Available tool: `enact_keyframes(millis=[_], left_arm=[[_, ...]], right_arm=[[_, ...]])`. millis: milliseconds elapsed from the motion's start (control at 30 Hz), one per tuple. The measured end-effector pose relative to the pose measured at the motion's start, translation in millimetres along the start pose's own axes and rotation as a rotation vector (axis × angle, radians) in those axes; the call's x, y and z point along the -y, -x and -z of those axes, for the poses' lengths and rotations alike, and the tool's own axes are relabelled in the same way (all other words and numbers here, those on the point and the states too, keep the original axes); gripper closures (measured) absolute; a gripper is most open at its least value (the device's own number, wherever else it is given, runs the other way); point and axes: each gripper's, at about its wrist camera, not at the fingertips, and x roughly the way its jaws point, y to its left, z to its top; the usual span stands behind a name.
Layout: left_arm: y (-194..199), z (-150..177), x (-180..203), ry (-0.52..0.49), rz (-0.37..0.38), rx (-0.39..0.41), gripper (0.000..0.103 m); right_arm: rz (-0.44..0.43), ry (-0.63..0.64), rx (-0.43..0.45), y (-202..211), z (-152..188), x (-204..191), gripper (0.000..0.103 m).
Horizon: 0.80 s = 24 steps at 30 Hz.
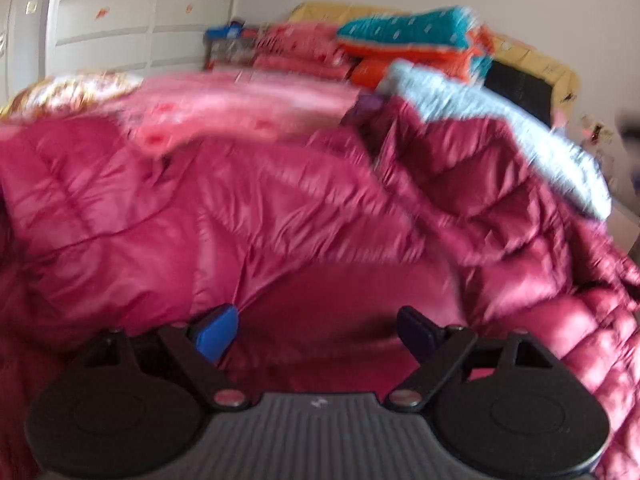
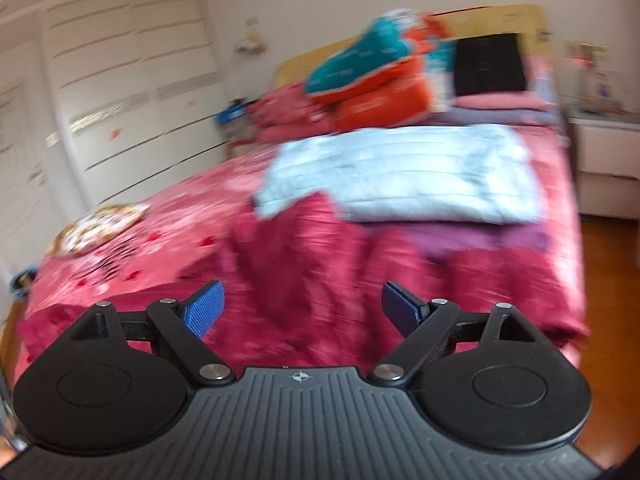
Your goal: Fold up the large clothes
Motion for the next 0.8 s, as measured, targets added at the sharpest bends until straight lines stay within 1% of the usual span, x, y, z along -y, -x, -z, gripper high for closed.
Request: enact_keyframes(millis=[67, 200, 300, 333, 433, 500, 567, 633, 800], left_arm=[[-0.8, 3.8, -3.0, 0.029, -0.001, -0.002, 0.016], [-0.8, 5.3, 2.6, 0.030, -0.039, 0.010, 0.016], [-1.2, 5.4, 3.0, 0.031, -0.047, 0.010, 0.016], [-1.0, 5.1, 2.3, 0.039, -0.043, 0.009, 0.016], [-1.6, 4.5, -0.1, 0.054, -0.035, 0.006, 0.015], [-2.4, 4.1, -0.1, 0.062, -0.031, 0.005, 0.015], [-2.4, 3.8, -0.6, 0.072, -0.025, 0.004, 0.014], [-1.7, 3.9, -1.5, 0.077, -0.020, 0.003, 0.014], [0.5, 4.6, -2.1, 0.079, -0.012, 0.000, 0.012]], right_arm=[[-0.062, 0.047, -0.033, -29.3, -10.6, -23.1, 0.000], [-0.143, 0.110, -0.097, -91.3, -28.5, -66.1, 0.001], [-0.181, 0.193, -0.138, -139.0, -38.2, -99.1, 0.004], [-0.188, 0.226, -0.148, -153.0, -39.3, -110.1, 0.006], [-0.195, 0.321, -0.167, -190.8, -38.7, -140.5, 0.010], [-0.197, 0.368, -0.187, -216.4, -36.9, -155.1, 0.017], [-0.188, 0.433, -0.208, -237.0, -31.6, -170.2, 0.027], [-0.179, 0.491, -0.228, -256.3, -24.7, -181.9, 0.032], [-0.151, 0.582, -0.292, -295.5, -5.9, -191.2, 0.034]])
